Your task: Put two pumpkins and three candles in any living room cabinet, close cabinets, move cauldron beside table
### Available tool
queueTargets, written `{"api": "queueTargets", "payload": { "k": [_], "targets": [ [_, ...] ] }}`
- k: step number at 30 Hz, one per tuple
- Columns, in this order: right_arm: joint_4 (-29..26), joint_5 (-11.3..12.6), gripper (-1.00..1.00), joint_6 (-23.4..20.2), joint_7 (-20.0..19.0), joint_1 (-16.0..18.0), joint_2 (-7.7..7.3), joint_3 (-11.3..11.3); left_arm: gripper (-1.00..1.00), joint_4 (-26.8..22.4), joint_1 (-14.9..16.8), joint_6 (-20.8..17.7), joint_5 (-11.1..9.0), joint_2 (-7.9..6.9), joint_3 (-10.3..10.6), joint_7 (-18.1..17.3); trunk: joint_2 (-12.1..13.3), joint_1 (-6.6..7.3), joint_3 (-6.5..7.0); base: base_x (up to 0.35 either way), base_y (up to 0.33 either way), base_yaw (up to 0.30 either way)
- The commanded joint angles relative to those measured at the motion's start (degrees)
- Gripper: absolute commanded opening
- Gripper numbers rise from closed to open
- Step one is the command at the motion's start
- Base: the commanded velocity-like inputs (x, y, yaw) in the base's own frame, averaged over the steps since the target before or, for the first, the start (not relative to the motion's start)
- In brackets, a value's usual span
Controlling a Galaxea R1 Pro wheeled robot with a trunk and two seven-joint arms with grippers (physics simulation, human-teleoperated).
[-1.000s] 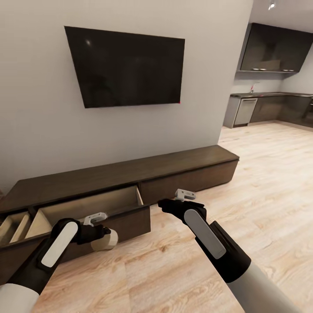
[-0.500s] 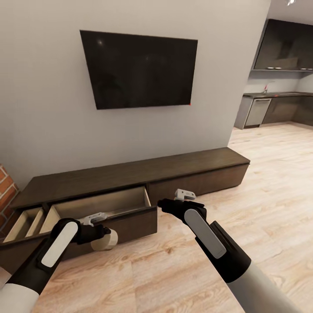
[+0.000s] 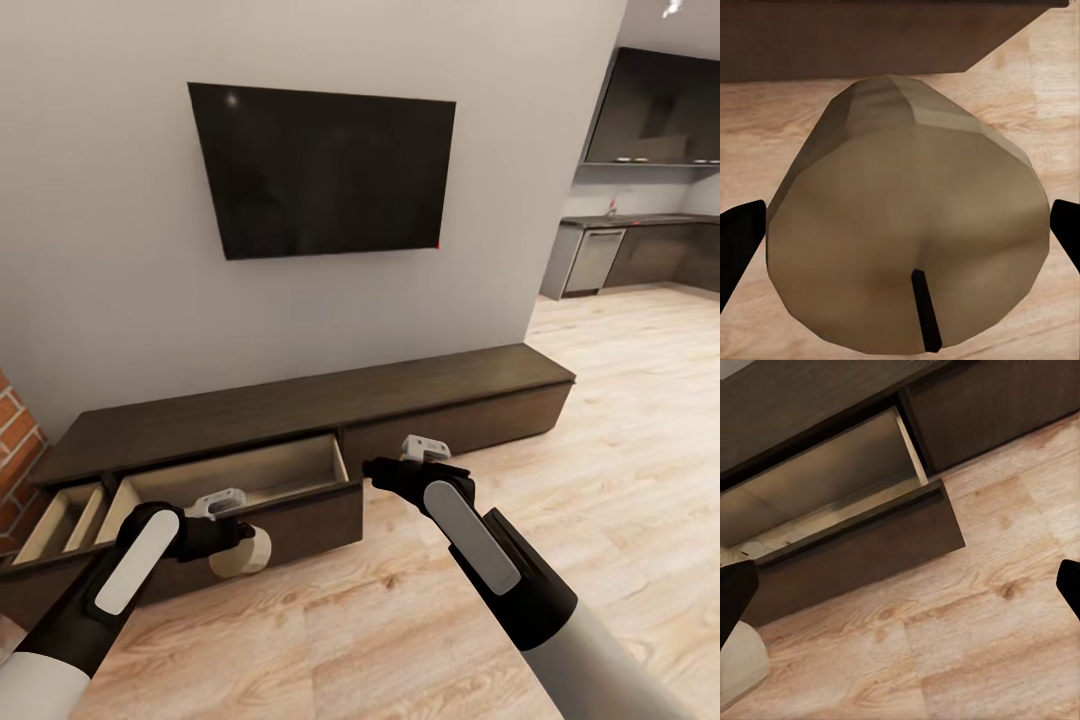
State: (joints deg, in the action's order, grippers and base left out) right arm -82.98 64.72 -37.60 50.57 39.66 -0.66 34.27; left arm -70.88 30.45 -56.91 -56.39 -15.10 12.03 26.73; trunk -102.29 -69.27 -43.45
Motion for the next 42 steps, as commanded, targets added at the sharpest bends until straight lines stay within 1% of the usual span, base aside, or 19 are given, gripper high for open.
{"api": "queueTargets", "payload": {
  "k": [1, 27, 30, 34, 35, 37, 39, 42],
  "targets": [
    [-0.07, 0.41, 1.0, -0.1, 0.49, 0.07, -0.04, 0.1, -1.0, -0.05, 0.05, -0.05, -0.56, -0.04, 0.12, 0.6, 0.39, 0.23, 0.13, 0.0, 0.0, 0.098],
    [-0.16, 0.63, 1.0, -0.07, 0.33, 0.07, -0.14, -0.04, -1.0, -0.06, 0.05, -0.05, -0.48, -0.04, 0.19, 0.68, 10.81, 5.94, 4.71, 0.0, 0.0, 0.148],
    [-0.16, 0.66, 1.0, -0.1, -1.15, 0.07, -0.12, 0.0, -1.0, -0.06, 0.05, -0.05, -0.48, -0.03, 0.19, 0.69, 12.02, 6.6, 5.18, 0.0, 0.0, 0.088],
    [-0.23, 0.55, 1.0, -0.1, -5.38, 0.07, -0.13, 0.01, -1.0, -0.06, 0.05, -0.05, -0.48, -0.05, 0.19, 0.69, 13.62, 7.48, 5.87, 0.0, 0.0, 0.024],
    [-0.24, 0.54, 1.0, -0.1, -5.94, 0.07, -0.13, 0.01, -1.0, -0.07, 0.05, -0.05, -0.48, -0.06, 0.19, 0.69, 14.02, 7.7, 6.05, 0.0, 0.0, 0.009],
    [-0.25, 0.51, 1.0, -0.1, -8.5, 0.07, -0.13, -0.02, -1.0, -0.07, 0.05, -0.05, -0.48, -0.08, 0.19, 0.69, 14.83, 8.14, 6.4, 0.0, 0.0, 0.004],
    [-0.2, 0.49, 1.0, -0.1, -9.65, 0.07, -0.09, -0.01, -1.0, -0.08, 0.05, -0.05, -0.48, -0.08, 0.19, 0.69, 15.63, 8.58, 6.76, 0.0, 0.0, -0.08],
    [-0.2, 0.47, 1.0, -0.1, -10.22, 0.07, -0.06, 0.0, -1.0, -0.09, 0.05, -0.05, -0.48, -0.09, 0.19, 0.69, 16.83, 9.23, 7.3, 0.0, 0.0, -0.192]
  ]
}}
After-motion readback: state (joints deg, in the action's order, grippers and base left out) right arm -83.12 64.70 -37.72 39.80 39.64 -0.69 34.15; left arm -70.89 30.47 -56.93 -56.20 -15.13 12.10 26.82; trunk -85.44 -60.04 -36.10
